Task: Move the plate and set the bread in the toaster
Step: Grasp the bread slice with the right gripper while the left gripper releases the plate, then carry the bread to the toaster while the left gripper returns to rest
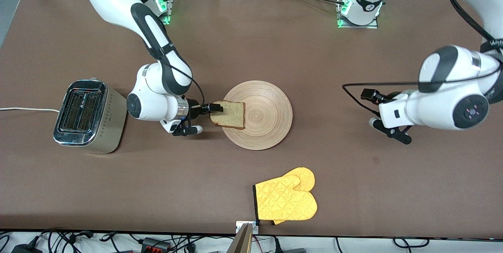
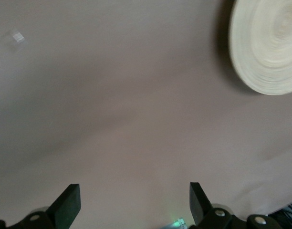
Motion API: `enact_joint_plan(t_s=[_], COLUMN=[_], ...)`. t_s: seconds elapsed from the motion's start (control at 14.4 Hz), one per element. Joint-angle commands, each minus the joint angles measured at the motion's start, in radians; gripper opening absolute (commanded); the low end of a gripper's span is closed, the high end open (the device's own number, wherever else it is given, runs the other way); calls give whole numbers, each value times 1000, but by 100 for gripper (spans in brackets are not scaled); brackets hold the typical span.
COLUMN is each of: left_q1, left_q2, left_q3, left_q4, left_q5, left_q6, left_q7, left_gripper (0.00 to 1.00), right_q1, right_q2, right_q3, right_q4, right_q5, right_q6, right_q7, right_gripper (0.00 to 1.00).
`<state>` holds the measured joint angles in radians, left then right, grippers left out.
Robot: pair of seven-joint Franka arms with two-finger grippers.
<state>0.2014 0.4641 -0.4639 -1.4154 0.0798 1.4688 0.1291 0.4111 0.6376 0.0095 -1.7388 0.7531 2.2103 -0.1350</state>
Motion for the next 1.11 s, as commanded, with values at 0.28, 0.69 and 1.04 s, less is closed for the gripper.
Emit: enact_joint_plan(t_s=[0.28,0.69,1.04], left_q1=[-30,-104,-247], left_q2=[-111,-217,-476], left_q3=[7,269,458], left_q4=[113,107,-273], left_q5=[170,-46,0], left_q6=[-36,-30,252], left_q7=[-85,-163,-160], left_gripper=[100,100,100], right_q1=[9,12,5], right_q2=[8,-16,-133], right_q3=[-5,-8,-29], right_q4=[11,18,35], right_q5=[77,74,-169], right_q6=[9,2,-21], right_q7=[-63,-77,7], right_gripper=[50,0,0])
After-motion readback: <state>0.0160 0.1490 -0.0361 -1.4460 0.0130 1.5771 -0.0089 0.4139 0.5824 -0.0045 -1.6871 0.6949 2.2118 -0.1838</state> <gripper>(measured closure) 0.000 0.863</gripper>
